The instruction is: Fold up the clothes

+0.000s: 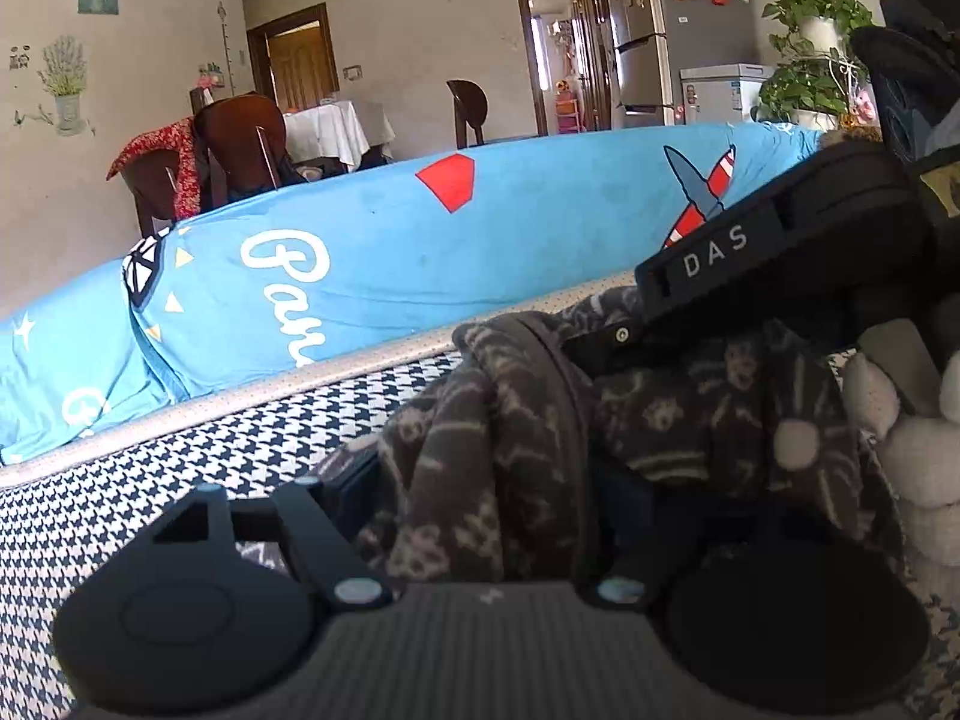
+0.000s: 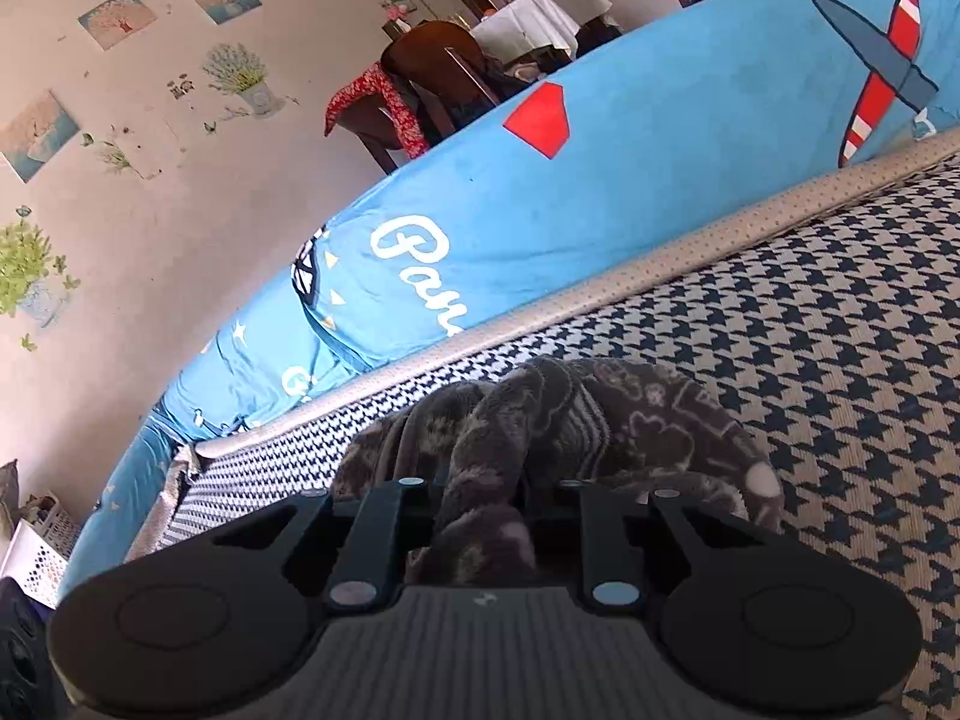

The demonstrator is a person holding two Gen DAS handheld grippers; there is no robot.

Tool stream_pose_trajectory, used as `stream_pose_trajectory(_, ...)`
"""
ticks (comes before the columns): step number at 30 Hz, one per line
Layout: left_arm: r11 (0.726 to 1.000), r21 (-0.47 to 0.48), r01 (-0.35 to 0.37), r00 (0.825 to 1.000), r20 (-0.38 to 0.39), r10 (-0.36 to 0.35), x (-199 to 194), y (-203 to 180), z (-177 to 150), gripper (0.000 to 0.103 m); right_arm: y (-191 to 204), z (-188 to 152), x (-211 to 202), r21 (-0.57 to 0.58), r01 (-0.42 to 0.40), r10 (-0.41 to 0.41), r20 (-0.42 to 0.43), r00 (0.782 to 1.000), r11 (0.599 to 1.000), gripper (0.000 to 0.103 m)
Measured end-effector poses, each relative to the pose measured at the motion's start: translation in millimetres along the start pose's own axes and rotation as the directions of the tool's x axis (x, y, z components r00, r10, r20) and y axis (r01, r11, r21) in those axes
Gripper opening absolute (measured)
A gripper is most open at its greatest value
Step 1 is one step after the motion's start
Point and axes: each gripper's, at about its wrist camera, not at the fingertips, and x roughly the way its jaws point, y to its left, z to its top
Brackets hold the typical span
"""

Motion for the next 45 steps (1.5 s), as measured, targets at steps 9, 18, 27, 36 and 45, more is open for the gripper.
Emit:
stream_pose_trajectory(9, 0.985, -0.040, -0.168, 0.980, 0.103, 0.171, -1, -6, 22, 0.069, 40, 21, -7, -0.107, -0.087, 0.100, 0.124, 0.987, 0.990, 0.018)
stream_pose_trajectory(18, 0.921, -0.191, -0.339, 0.934, 0.048, 0.354, 28, 35, 36, 0.078, 72, 29, 5, -0.201, -0.056, 0.100, 0.215, 0.971, 0.978, 0.021)
stream_pose_trajectory(27, 0.807, -0.342, -0.481, 0.876, -0.153, 0.457, 64, 103, 30, 0.079, 49, 29, 2, -0.152, 0.037, -0.008, 0.190, 0.982, 0.988, 0.046)
stream_pose_trajectory(36, 0.795, -0.412, -0.445, 0.895, -0.191, 0.402, 58, 129, 22, 0.090, 35, 12, -5, -0.154, 0.033, -0.023, 0.065, 0.998, 0.988, 0.057)
stream_pose_trajectory(45, 0.816, -0.370, -0.444, 0.896, -0.170, 0.410, 53, 118, 24, 0.093, 31, -10, -27, -0.177, -0.024, 0.018, -0.037, 0.999, 0.984, 0.057)
